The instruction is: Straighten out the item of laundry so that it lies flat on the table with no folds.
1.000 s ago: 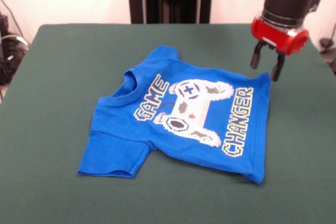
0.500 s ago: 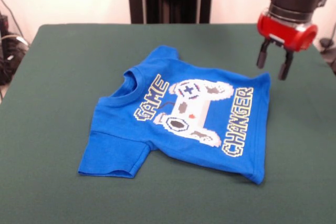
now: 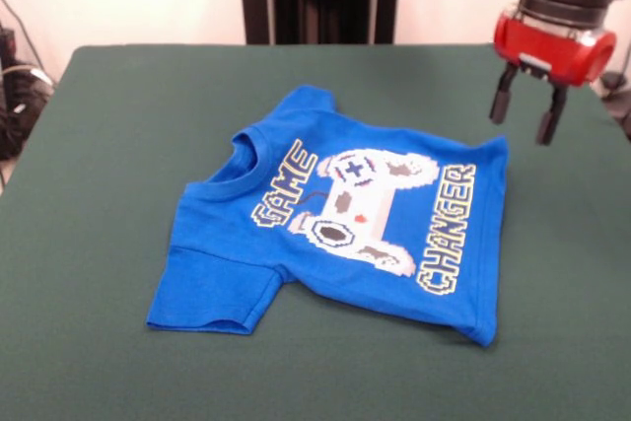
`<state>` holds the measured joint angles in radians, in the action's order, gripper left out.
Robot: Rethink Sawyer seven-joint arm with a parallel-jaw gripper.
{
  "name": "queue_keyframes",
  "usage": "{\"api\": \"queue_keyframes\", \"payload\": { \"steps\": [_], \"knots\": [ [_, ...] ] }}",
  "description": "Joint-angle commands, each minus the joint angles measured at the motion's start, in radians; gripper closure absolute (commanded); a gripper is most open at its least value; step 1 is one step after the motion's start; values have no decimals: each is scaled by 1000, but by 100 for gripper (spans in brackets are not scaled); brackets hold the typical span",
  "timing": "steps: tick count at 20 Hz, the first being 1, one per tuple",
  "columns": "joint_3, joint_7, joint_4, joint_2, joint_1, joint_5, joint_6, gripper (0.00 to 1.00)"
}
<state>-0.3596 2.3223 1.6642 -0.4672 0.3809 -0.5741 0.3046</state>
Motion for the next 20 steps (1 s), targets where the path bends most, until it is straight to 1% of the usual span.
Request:
{"api": "queue_keyframes", "payload": {
  "steps": [1, 4, 10, 15, 20],
  "knots": [
    [27, 49, -93, -7, -46, 72, 169, 0],
    [48, 34, -119, -12, -79, 103, 177, 0],
    [123, -12, -117, -28, -165, 158, 144, 0],
    [162, -40, -148, -12, -222, 207, 133, 0],
    [184, -50, -179, 0, -260, 259, 130, 0]
  ]
}}
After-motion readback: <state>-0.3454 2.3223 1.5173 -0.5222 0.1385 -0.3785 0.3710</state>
